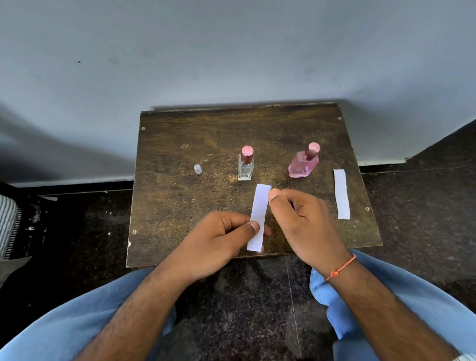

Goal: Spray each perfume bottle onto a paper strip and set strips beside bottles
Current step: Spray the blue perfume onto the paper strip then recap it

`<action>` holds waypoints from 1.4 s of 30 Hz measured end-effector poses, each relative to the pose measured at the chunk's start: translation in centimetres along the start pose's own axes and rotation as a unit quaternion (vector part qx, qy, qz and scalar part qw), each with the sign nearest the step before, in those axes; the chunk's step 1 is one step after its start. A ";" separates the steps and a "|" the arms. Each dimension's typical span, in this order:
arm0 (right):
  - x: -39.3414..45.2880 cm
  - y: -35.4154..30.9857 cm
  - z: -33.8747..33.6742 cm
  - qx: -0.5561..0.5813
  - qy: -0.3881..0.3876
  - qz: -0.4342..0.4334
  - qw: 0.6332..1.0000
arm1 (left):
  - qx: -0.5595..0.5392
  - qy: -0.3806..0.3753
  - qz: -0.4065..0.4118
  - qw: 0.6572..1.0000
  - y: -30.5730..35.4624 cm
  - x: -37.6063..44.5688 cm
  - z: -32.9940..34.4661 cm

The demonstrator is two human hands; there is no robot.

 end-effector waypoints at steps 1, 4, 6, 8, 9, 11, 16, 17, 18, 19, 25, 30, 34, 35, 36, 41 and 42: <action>0.0 0.0 0.0 0.004 0.001 0.005 1.000 | -0.001 0.001 -0.001 1.000 -0.1 0.0 0.0; 0.1 0.2 0.0 0.007 0.013 0.017 1.000 | -0.008 -0.001 -0.001 1.000 -0.4 -0.1 -0.1; 0.2 0.3 0.0 0.007 0.019 0.015 1.000 | -0.008 -0.003 0.002 1.000 -0.4 -0.1 -0.1; 0.1 0.3 -0.1 0.011 0.019 0.015 1.000 | -0.005 -0.002 0.007 1.000 -0.2 0.0 -0.1; 0.1 0.2 -0.1 0.010 0.015 0.013 1.000 | 0.000 0.001 0.006 1.000 -0.2 0.0 -0.1; 0.0 -0.1 -0.1 0.006 0.009 0.004 1.000 | -0.002 0.001 0.001 1.000 -0.2 0.0 -0.1; -0.3 -0.7 -0.2 0.002 -0.010 -0.008 1.000 | -0.005 0.003 -0.004 1.000 -0.2 -0.1 -0.1; -0.3 -0.7 -0.2 0.006 -0.012 -0.008 1.000 | -0.004 0.003 -0.004 1.000 -0.1 -0.1 -0.1; -0.3 -0.7 -0.1 0.011 -0.011 -0.007 1.000 | -0.003 0.004 -0.004 1.000 -0.1 -0.1 -0.1; -0.2 -0.7 -0.1 0.015 -0.008 -0.006 1.000 | -0.004 0.005 -0.004 1.000 -0.1 -0.1 -0.1; -0.2 -0.6 -0.2 0.013 0.000 -0.005 1.000 | -0.009 0.006 -0.006 1.000 -0.2 -0.1 -0.2; -0.2 -0.5 -0.1 0.021 -0.020 0.005 1.000 | -0.010 0.010 -0.006 1.000 -0.3 0.0 -0.3; 0.2 0.2 0.0 0.032 -0.020 0.024 0.999 | -0.011 0.013 -0.010 1.000 -0.7 -0.1 -0.3; 0.2 0.4 0.0 0.024 -0.019 0.034 0.999 | -0.012 0.013 -0.011 1.000 -0.7 -0.1 -0.4; 0.4 0.5 -0.1 0.020 -0.017 0.047 0.999 | -0.012 0.013 -0.008 1.000 -0.8 -0.2 -0.4; 0.6 1.3 0.6 0.086 -0.077 0.069 0.991 | -0.005 0.019 0.004 1.000 -1.0 0.0 -0.8; 0.6 1.5 0.7 0.107 -0.087 0.074 0.988 | -0.004 0.023 0.003 1.000 -1.1 0.0 -0.9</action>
Point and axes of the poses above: each hand's wrist, its own x-axis towards the middle knuckle, its own z-axis out of the palm, y = z × x, the point moved 5 cm from there along x, towards the middle knuckle, and after that the axes turned 15 degrees about z, right-handed, at the moved point
